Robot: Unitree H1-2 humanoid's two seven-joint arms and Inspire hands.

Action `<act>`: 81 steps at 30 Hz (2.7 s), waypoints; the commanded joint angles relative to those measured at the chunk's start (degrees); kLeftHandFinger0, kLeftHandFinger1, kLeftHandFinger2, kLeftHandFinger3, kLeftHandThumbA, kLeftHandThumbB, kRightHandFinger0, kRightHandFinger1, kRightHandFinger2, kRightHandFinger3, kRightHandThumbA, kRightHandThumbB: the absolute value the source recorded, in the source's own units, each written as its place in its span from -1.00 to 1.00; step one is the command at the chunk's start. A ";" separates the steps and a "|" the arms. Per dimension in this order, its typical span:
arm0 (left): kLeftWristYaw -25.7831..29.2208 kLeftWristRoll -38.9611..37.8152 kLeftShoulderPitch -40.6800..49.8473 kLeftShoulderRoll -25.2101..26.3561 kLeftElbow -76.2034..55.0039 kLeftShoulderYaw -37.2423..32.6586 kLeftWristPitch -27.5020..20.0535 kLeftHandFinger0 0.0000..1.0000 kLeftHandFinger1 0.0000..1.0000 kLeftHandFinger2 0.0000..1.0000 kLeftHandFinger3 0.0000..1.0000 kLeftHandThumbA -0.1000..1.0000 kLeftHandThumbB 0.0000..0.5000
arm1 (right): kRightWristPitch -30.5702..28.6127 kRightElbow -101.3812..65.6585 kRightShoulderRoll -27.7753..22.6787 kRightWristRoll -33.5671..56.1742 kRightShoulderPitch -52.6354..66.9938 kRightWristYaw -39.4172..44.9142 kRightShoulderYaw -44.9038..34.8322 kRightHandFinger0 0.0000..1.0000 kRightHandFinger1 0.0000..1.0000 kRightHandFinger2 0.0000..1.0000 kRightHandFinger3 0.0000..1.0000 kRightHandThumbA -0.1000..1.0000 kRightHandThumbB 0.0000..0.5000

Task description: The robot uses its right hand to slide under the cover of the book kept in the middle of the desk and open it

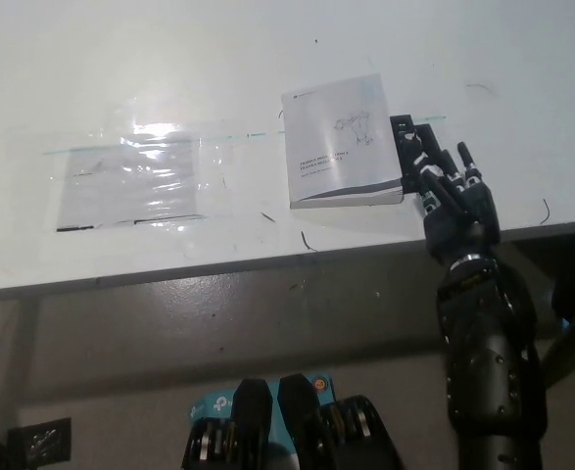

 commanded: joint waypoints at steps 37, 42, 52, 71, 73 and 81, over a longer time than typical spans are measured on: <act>-0.71 -1.07 0.92 1.99 -0.22 -2.20 -1.86 1.00 1.00 1.00 1.00 1.00 -0.92 | -4.40 13.29 1.86 -3.92 -8.85 7.42 1.06 1.00 1.00 1.00 1.00 1.00 -0.44; 1.28 -1.63 0.55 2.34 -0.80 -1.81 -0.15 1.00 1.00 1.00 1.00 1.00 -0.92 | -6.01 17.15 2.45 -5.62 -12.50 7.22 2.06 0.71 0.86 0.92 1.00 1.00 -0.30; 1.46 -1.58 3.23 1.28 -5.89 -3.09 2.71 1.00 1.00 1.00 1.00 1.00 -0.94 | -6.86 20.54 3.30 -7.53 -18.17 8.54 4.29 0.77 0.73 0.81 0.99 1.00 -0.33; 3.59 0.55 2.88 2.92 -6.43 -5.01 3.88 0.92 1.00 1.00 1.00 1.00 -0.98 | -6.93 27.69 2.17 -14.02 -22.34 11.51 11.03 0.62 0.64 0.69 0.90 1.00 -0.30; 3.09 0.98 2.53 3.33 -5.70 -5.60 3.22 0.98 1.00 1.00 1.00 1.00 -1.00 | -7.56 29.43 1.87 -14.68 -21.97 12.14 11.54 0.63 0.66 0.72 0.96 1.00 -0.30; 6.85 1.39 1.54 2.84 -8.16 -5.70 4.20 0.79 1.00 1.00 1.00 1.00 -0.92 | -10.49 38.94 2.41 -16.24 -21.37 11.51 11.04 0.69 0.73 0.83 1.00 1.00 -0.27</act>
